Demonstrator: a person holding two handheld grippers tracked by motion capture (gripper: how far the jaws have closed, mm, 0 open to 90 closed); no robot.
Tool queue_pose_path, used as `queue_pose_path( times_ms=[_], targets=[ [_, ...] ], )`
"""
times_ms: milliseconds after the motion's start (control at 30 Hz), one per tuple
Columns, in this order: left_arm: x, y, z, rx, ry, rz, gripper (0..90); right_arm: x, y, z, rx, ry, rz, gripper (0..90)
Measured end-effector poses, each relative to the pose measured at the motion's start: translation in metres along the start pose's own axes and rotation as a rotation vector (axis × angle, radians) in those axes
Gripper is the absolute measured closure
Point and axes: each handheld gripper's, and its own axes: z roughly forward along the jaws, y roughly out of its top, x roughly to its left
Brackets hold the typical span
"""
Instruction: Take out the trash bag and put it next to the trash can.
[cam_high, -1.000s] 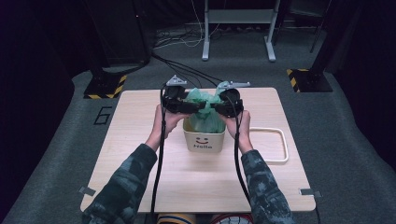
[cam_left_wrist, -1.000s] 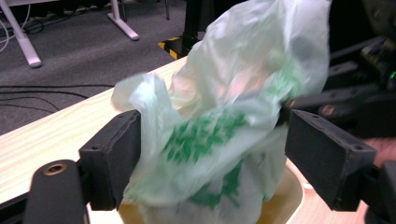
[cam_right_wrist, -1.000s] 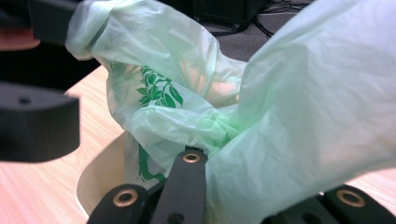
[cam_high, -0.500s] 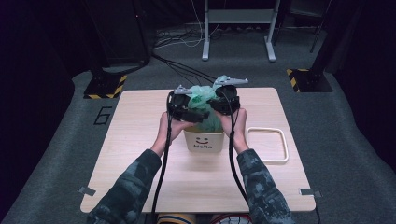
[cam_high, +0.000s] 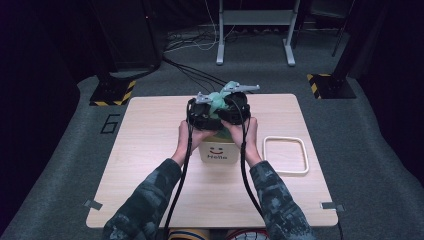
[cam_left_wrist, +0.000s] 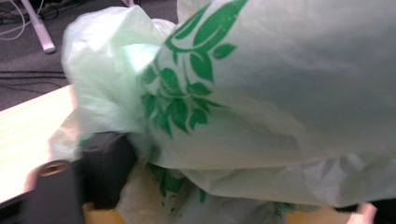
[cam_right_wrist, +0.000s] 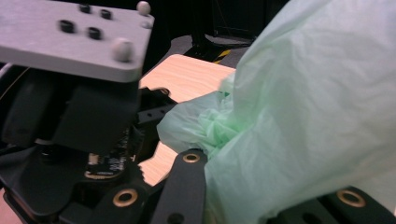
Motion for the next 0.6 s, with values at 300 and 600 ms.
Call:
queue_pose_path(
  times_ms=[300, 600],
  targets=[
    [0.003, -0.002, -0.002, -0.046, -0.047, -0.004, 73.5, -0.007, -0.002, -0.003, 0.019, 0.019, 0.011, 88.1],
    [0.002, 0.000, -0.008, -0.073, -0.050, 0.010, 85.3, -0.013, 0.000, -0.012, 0.011, 0.011, -0.004, 67.9]
  ],
)
